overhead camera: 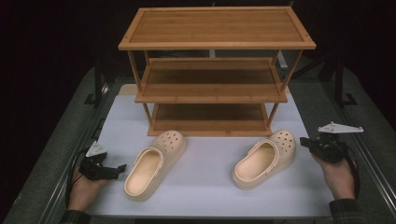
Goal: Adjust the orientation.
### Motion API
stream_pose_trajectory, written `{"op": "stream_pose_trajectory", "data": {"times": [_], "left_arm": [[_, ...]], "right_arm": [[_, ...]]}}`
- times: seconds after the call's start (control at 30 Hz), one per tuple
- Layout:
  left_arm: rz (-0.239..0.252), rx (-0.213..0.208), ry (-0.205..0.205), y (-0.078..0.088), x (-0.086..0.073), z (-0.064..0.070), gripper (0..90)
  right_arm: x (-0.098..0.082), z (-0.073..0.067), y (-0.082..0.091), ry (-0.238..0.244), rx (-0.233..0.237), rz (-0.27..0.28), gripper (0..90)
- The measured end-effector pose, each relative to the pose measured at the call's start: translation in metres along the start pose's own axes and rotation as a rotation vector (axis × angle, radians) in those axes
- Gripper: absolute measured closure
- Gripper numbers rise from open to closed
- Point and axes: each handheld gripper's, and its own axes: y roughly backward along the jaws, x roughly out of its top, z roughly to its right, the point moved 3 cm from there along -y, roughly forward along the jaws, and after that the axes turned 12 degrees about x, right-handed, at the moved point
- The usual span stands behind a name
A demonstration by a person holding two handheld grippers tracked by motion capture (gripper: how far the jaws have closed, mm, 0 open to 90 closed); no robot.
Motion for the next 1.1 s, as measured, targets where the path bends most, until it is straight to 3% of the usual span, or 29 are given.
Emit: {"op": "stream_pose_trajectory", "data": {"times": [0.23, 0.47, 0.7, 0.9, 1.1], "left_arm": [[0.000, 0.000, 0.001, 0.000, 0.000, 0.000, 1.6], [-0.002, 0.000, -0.001, 0.000, 0.000, 0.000, 1.6], [-0.001, -0.001, -0.001, 0.000, 0.000, 0.000, 1.6], [-0.002, -0.001, 0.000, 0.000, 0.000, 0.000, 1.6], [0.000, -0.001, 0.001, 0.000, 0.000, 0.000, 1.6]], "right_arm": [[0.020, 0.031, -0.021, -0.045, 0.052, 0.020, 90.0], [0.013, 0.048, -0.047, -0.074, 0.064, -0.021, 90.0], [0.009, 0.044, -0.062, -0.037, 0.068, -0.079, 90.0], [0.008, 0.043, -0.062, -0.042, 0.089, -0.071, 90.0], [0.008, 0.032, -0.066, -0.031, 0.132, -0.081, 90.0]]}}
